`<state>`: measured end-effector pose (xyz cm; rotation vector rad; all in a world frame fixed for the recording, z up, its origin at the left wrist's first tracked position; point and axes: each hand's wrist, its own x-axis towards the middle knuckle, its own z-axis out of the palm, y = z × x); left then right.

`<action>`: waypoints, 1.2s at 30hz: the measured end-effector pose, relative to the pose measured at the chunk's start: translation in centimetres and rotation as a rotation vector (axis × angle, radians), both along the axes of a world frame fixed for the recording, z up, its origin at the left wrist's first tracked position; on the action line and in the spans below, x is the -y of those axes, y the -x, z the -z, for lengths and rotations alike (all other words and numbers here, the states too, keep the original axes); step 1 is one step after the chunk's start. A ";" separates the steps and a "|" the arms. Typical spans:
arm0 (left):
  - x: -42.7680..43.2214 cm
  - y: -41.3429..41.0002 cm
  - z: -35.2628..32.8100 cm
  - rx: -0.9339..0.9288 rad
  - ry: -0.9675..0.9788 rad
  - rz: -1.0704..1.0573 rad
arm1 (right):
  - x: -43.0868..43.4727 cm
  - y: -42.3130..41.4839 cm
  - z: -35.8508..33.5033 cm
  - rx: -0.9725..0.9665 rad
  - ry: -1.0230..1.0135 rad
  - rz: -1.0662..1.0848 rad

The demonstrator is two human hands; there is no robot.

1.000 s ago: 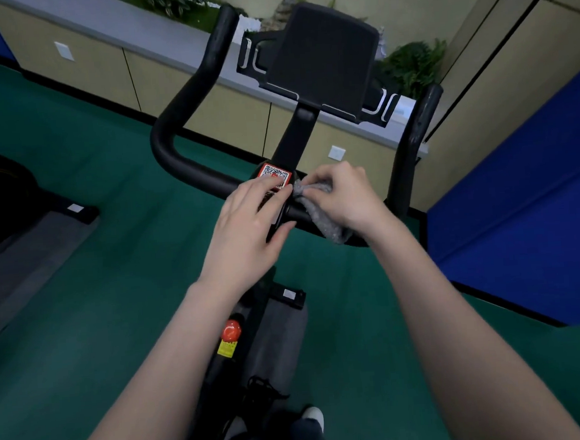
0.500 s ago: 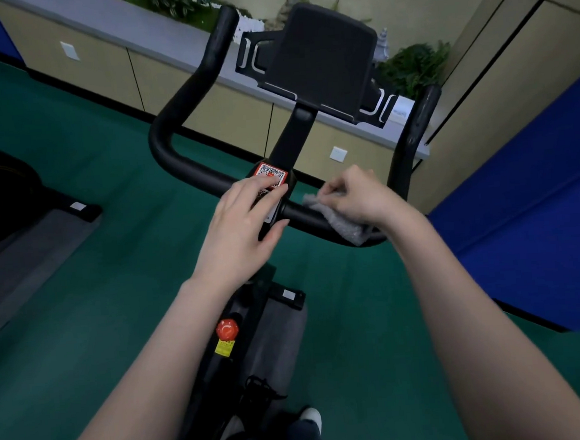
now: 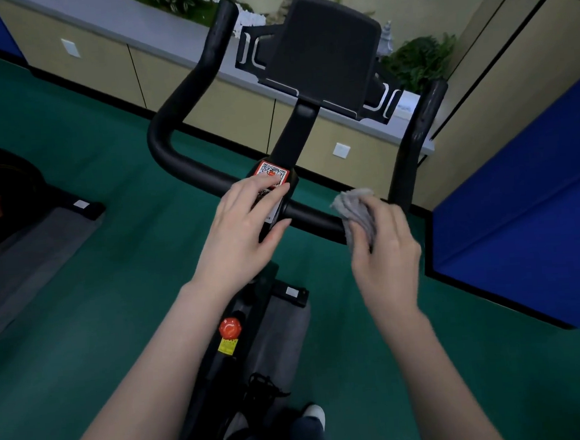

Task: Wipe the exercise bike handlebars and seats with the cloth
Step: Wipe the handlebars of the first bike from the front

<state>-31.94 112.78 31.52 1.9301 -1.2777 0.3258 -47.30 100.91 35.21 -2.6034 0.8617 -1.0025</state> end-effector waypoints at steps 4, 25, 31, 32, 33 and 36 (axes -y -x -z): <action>-0.3 -0.1 -0.4 -0.006 -0.055 0.028 | -2.7 1.0 2.9 0.268 -0.145 0.187; -1.4 -1.0 -1.8 -0.132 -0.154 0.158 | -6.5 -6.0 4.0 0.880 -1.514 0.171; -1.3 -0.9 -1.8 -0.119 -0.139 0.161 | -5.9 -5.0 3.5 0.909 -1.619 0.166; -1.3 -0.8 -1.8 -0.119 -0.136 0.157 | -5.5 -4.5 3.4 0.939 -1.610 0.182; -1.3 -0.7 -1.7 -0.117 -0.133 0.151 | -5.0 -4.0 3.3 0.969 -1.596 0.196; -1.2 -0.5 -1.6 -0.106 -0.124 0.124 | -4.8 -3.7 3.4 0.980 -1.563 0.183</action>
